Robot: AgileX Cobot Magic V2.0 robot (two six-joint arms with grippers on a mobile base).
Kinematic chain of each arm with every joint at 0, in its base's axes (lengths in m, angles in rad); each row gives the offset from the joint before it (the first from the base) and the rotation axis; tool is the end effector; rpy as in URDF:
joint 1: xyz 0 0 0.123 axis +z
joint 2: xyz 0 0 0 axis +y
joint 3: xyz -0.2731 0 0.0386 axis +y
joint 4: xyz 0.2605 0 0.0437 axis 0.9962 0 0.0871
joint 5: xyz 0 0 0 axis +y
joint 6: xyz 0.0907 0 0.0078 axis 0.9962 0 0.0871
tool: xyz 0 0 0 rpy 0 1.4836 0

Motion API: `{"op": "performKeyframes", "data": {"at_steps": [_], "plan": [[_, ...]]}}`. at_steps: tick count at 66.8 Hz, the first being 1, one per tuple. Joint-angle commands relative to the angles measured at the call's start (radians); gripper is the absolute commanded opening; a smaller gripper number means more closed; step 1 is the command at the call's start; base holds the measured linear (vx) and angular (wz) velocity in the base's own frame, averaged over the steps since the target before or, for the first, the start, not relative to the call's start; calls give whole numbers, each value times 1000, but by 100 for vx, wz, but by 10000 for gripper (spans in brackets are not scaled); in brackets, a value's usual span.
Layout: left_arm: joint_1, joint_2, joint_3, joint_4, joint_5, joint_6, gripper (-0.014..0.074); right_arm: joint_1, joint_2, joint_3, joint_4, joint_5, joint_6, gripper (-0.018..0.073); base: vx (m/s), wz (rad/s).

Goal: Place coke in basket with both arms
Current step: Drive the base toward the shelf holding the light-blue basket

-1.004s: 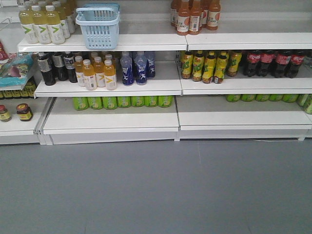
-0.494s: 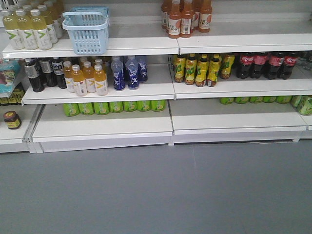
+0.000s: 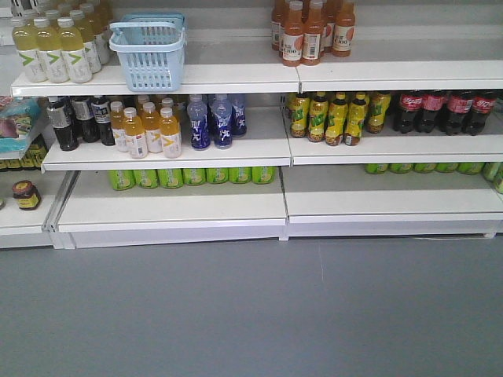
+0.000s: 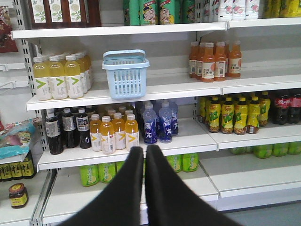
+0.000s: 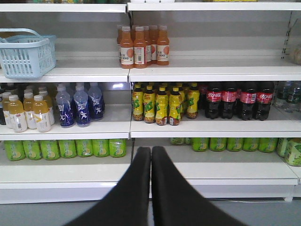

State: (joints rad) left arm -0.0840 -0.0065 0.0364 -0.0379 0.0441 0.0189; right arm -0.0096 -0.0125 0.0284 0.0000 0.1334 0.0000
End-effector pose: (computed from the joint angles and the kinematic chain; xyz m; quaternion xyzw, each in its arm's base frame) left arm 0.0791 -0.0068 0.1968 0.0234 0.7020 -0.0372 0.7108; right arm 0.0784 -0.0008 0.1920 0.0035 0.7287 -0.0033 0.6848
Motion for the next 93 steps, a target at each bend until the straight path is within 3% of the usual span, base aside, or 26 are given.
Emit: {"op": "performKeyframes", "data": {"at_steps": [1, 93], "plan": [[-3, -20, 4, -2, -80, 1, -6, 3, -14, 15, -8, -74, 0, -9, 6, 0], [-3, -20, 4, -2, -80, 1, -6, 3, -14, 15, -8, -74, 0, -9, 10, 1]]}}
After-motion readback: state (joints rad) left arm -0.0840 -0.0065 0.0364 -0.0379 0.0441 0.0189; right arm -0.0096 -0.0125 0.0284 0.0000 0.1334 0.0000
